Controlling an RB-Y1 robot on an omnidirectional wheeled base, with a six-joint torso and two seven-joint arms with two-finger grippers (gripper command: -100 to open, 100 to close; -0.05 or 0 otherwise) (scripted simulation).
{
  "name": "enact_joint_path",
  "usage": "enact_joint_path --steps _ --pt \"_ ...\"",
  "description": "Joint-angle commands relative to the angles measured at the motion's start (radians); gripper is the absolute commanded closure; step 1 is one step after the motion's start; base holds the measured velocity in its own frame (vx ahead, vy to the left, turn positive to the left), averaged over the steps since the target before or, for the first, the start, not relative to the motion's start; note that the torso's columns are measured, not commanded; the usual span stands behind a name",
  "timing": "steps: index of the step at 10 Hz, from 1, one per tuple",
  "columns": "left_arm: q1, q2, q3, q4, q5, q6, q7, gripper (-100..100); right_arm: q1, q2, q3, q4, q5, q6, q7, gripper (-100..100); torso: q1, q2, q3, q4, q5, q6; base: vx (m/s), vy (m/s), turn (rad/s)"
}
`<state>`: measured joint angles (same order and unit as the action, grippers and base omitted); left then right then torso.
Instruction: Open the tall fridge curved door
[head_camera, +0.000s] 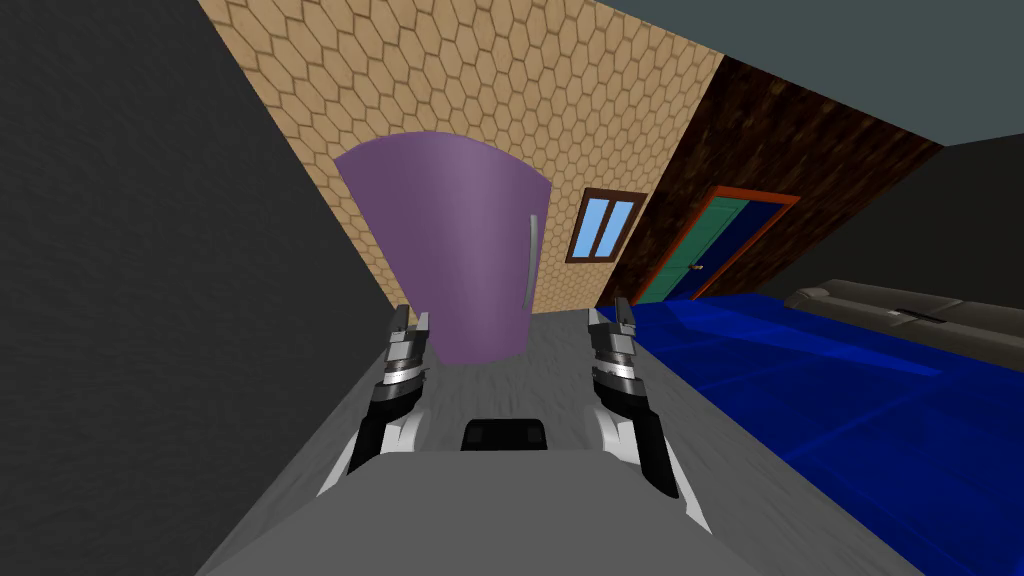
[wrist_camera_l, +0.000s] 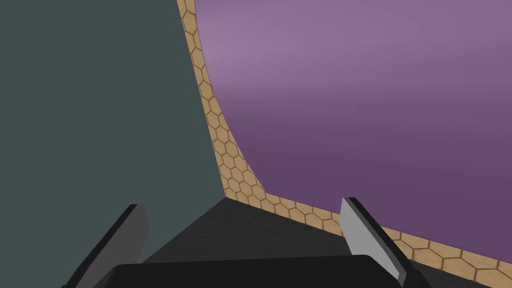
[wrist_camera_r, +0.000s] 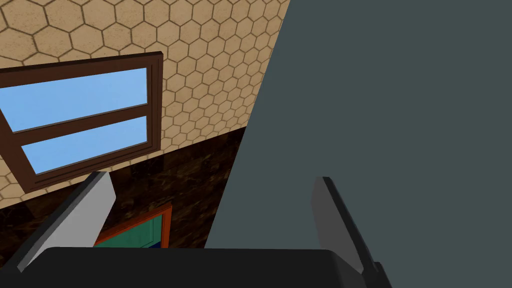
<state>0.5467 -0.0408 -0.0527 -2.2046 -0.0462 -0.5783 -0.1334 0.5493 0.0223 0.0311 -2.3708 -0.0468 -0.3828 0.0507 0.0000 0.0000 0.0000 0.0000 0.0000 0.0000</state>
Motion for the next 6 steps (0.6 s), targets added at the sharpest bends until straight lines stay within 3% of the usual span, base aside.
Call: enact_joint_path --steps 1,6 --pt "0.0 0.0 0.0 0.0 0.0 0.0 0.0 0 0.0 0.0 0.0 0.0 0.0 0.0 0.0 0 0.0 0.04 -0.082 0.041 0.0 0.0 0.0 0.0 0.0" --pt "0.0 0.0 0.0 0.0 0.0 0.0 0.0 0 0.0 0.0 0.0 0.0 0.0 0.0 0.0 0 0.0 0.396 -0.792 0.396 0.0 0.0 0.0 0.0 0.0"
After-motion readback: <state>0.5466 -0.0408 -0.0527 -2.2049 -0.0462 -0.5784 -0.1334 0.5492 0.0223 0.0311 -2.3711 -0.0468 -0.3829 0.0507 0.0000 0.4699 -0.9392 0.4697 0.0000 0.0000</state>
